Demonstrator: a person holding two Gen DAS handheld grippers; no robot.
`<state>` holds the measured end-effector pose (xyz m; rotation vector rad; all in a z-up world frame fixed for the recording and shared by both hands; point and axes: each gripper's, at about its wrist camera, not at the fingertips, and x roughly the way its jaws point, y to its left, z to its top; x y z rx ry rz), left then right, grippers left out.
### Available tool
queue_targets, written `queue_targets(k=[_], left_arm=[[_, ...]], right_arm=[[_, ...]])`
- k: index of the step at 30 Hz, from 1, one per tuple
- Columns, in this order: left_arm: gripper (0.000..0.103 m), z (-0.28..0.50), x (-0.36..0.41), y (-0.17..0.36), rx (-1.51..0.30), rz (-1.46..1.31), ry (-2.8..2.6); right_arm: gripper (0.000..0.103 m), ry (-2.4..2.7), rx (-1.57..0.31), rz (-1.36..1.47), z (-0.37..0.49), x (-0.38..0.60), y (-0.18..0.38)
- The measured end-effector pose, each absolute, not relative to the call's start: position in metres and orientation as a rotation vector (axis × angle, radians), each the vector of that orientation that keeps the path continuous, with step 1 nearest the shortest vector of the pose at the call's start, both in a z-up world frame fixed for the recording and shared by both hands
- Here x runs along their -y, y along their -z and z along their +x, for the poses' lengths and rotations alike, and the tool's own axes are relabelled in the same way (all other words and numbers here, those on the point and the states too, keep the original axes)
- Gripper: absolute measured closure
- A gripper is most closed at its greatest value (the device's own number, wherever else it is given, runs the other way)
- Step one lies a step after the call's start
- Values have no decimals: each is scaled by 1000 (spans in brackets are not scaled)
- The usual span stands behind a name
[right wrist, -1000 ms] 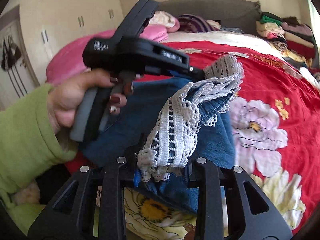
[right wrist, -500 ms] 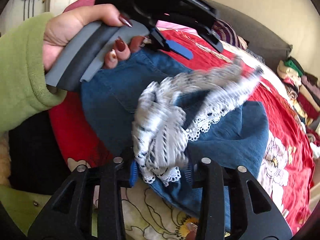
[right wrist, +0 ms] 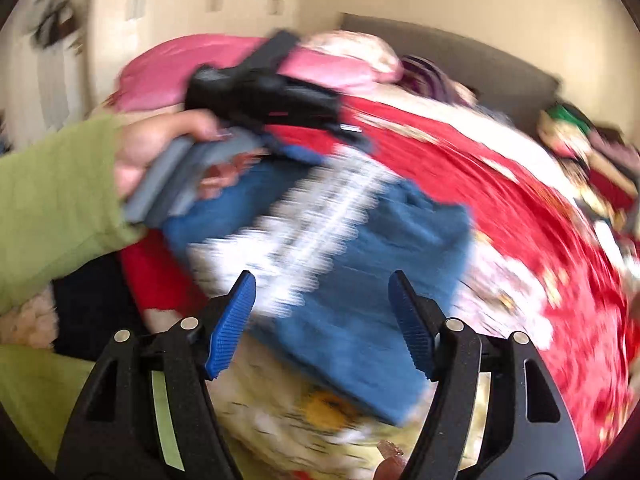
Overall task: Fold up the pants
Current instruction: 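Lift and fold the lace hem end over toward the waistband with both tools, then lower the folded pants and open both tools to release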
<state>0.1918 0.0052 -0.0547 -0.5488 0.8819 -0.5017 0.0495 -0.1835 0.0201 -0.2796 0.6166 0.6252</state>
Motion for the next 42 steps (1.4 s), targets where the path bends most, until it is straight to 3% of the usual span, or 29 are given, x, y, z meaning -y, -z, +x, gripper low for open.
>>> queue_targets(k=[1, 2, 3, 4, 6, 10, 13, 17, 19, 21, 30, 42], left_arm=[[30, 195, -2, 56, -889, -543, 495], [38, 197, 1, 58, -901, -529, 475], [71, 198, 4, 59, -910, -506, 447], [81, 200, 8, 60, -918, -477, 421], [86, 199, 13, 56, -904, -461, 413], [86, 188, 13, 24, -784, -427, 441], [81, 197, 12, 34, -834, -360, 372], [56, 204, 2, 61, -898, -389, 320], [52, 198, -2, 56, -878, -394, 319], [41, 187, -2, 43, -846, -369, 311], [41, 127, 2, 8, -822, -255, 291], [41, 63, 12, 46, -965, -349, 322]], right_arm=[[41, -587, -643, -243, 58, 193, -18], [41, -548, -683, -181, 70, 206, -15], [41, -530, -706, -134, 77, 211, -10], [40, -514, -720, -94, 80, 216, -7], [40, -474, -755, -55, 90, 223, 3], [40, -451, -786, -76, 106, 214, 18], [40, -444, -828, -78, 108, 214, 33], [39, -446, -826, -95, 106, 215, 35], [38, -453, -828, -93, 104, 217, 32], [34, -465, -823, -83, 102, 219, 28], [22, -490, -761, -98, 85, 225, 2], [22, -513, -733, -73, 76, 233, -3]])
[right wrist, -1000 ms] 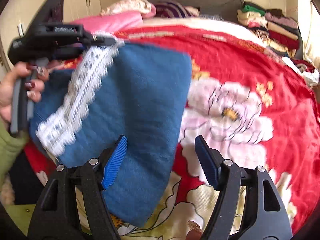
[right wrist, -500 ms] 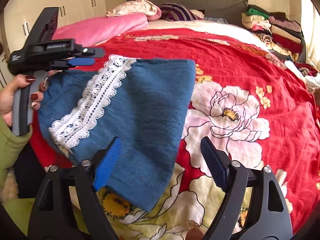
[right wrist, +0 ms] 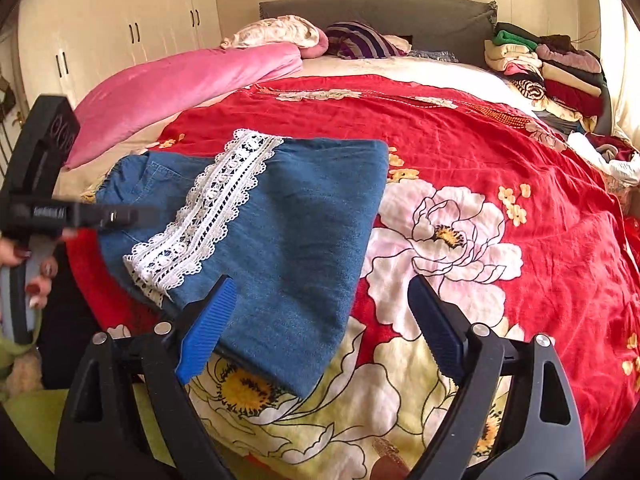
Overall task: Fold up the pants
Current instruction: 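Lower the folded pants and open both tools to release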
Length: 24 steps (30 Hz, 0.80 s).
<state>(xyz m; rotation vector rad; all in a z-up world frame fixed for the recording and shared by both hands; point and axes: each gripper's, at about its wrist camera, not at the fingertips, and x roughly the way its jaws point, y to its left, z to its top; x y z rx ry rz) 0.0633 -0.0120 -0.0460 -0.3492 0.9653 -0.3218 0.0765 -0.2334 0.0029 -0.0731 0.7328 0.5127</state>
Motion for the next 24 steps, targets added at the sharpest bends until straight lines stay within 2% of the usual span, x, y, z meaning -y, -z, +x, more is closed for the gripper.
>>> queue_targets(k=[7, 8, 9, 12, 15, 18, 20, 22, 24], left_arm=[[43, 60, 33, 64, -1002, -283, 278], [53, 60, 34, 65, -1001, -273, 277], [76, 60, 37, 66, -1007, -276, 304], [85, 52, 40, 60, -1010, -241, 332], [85, 41, 42, 57, -1008, -184, 334], [83, 41, 44, 60, -1020, -164, 315], [83, 40, 47, 57, -1014, -138, 307], [79, 38, 49, 55, -1006, -117, 300], [70, 37, 49, 53, -1002, -107, 291]], right_arm=[[22, -541, -757, -75, 74, 228, 9], [22, -542, -765, -76, 75, 227, 12], [22, -543, -771, -77, 75, 226, 14], [22, -537, -781, -83, 74, 227, 16], [30, -560, -730, -87, 65, 228, 6], [51, -611, -718, -137, 61, 215, 4], [57, -638, -735, -169, 60, 208, 9], [58, -618, -779, -232, 62, 198, 22], [58, -607, -820, -233, 66, 197, 32]])
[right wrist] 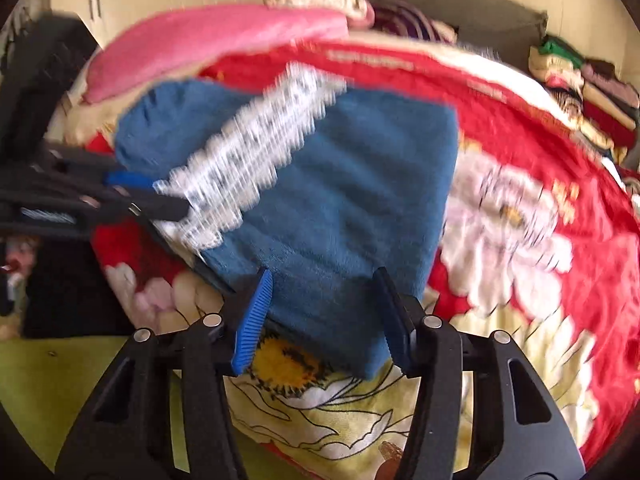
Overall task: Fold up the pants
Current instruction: 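Lower the folded pants and open both tools to release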
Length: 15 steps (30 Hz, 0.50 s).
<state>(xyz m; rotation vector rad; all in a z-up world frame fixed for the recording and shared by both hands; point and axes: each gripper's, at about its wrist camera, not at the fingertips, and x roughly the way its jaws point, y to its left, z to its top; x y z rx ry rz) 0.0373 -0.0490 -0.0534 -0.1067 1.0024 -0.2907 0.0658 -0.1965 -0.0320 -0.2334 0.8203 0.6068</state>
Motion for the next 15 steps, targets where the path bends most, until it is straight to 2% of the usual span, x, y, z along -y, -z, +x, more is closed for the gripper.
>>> queue_targets(k=[4, 7, 15], left_arm=[[67, 37, 47, 51, -997, -105, 284], [60, 35, 48, 47, -985, -105, 293], [54, 30, 52, 36, -959, -93, 296]], right_arm=[[58, -608, -823, -228, 67, 198, 31], [58, -615, -817, -200, 66, 202, 24], [42, -570, -790, -168, 62, 222, 9]])
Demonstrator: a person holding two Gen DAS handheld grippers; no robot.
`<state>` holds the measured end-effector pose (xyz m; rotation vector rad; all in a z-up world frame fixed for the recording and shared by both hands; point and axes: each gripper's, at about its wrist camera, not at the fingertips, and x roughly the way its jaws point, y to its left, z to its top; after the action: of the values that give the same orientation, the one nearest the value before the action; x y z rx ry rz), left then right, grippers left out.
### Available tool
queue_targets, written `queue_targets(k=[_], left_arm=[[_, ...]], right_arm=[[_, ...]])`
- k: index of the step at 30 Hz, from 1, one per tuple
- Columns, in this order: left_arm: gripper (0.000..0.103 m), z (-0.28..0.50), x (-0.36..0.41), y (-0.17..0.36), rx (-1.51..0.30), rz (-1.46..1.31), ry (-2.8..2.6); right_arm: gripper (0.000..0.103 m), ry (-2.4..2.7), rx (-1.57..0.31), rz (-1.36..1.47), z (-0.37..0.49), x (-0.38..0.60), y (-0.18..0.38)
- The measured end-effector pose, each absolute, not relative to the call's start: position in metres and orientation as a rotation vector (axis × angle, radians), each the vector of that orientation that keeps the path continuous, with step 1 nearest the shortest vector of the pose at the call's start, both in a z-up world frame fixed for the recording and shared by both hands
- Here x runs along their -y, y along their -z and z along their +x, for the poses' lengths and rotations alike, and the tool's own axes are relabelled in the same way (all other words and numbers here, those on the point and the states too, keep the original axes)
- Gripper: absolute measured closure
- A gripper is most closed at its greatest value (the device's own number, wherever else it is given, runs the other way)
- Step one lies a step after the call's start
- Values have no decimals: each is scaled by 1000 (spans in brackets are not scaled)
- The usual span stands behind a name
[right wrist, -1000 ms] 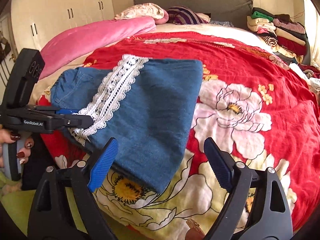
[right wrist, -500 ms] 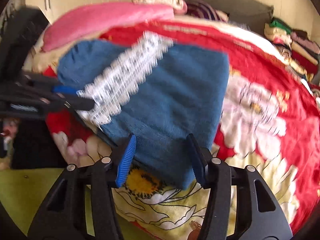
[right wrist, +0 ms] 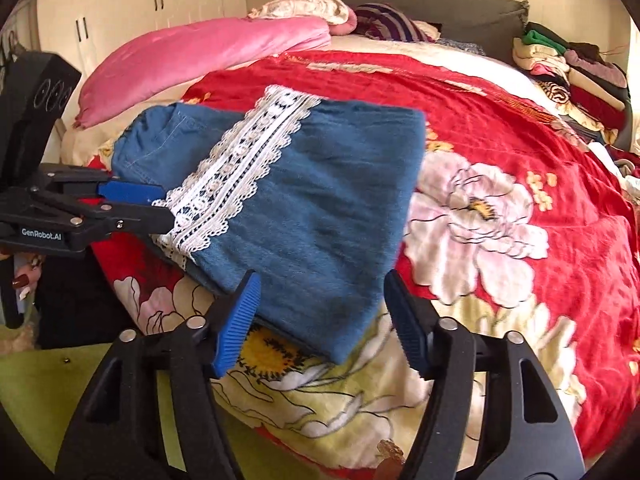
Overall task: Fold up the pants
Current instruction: 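Lower the folded pants and open both tools to release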
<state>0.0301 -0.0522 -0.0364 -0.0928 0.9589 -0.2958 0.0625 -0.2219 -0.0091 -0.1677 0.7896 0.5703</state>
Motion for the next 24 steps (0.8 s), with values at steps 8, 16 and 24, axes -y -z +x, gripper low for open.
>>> queue_targets(k=[8, 16, 24], left_arm=[[39, 22, 54, 21, -915, -58, 278], [34, 17, 47, 7, -874, -33, 240], [12, 13, 36, -7, -824, 1, 178]], right_arm=[[23, -524, -739, -137, 61, 235, -11], [10, -493, -677, -114, 62, 240, -35], [9, -480, -641, -113, 68, 234, -55]])
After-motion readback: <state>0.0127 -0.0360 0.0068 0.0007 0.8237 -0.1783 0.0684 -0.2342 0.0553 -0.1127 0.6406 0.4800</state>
